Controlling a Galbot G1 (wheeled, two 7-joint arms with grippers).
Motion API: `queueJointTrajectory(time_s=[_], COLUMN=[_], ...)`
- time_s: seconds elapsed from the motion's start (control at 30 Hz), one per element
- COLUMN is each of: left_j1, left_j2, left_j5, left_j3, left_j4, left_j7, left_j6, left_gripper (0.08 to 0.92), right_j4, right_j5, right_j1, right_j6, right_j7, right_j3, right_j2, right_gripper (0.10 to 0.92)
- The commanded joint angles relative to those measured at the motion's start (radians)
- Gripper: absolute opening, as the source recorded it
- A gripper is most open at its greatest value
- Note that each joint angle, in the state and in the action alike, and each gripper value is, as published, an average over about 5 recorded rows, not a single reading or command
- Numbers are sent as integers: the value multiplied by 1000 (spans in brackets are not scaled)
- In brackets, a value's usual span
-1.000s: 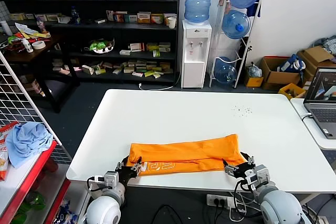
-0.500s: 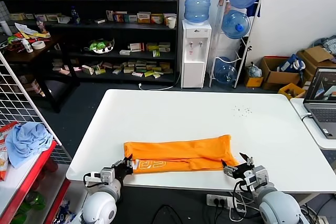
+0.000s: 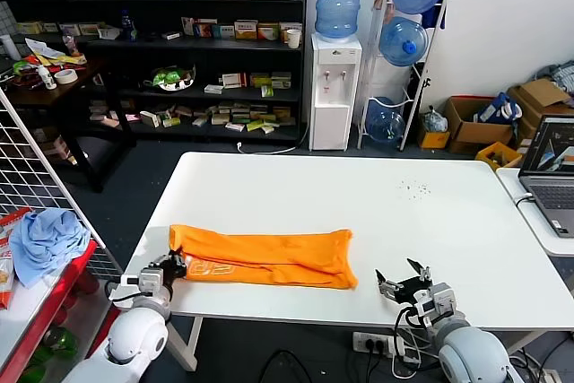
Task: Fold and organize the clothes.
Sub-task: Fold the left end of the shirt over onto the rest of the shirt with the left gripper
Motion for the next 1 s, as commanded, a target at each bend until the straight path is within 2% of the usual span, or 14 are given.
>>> queueJointTrajectory(time_s=[0.03,0.2,0.43,0.73,1.0], left_j1=[-2,21,-23,-132,-191], left_j2=[114,77,-51,-214,-363], left_j5=[55,-2,-120,-202,-194], left_j3=[-48,6,180,393,478], left_j4=[-34,-166,-267,-199,-96], left_j7=[-19,-24,-57,-103,-118], left_j6=[-16,-4,48,77,76], left_gripper=[121,121,121,121,121], right_j4=[-4,-23,-61,-85,-83], right_j5=[-18,-45,-115,-164,-171], right_j1=[-1,1,7,-15,-23], right_j6=[35,128,243,318,322], right_j7=[9,48,93,102,101], right_j3=[-2,-5,5,38,45], right_j2=[11,34,64,109,118], right_gripper=[823,823,823,823,823])
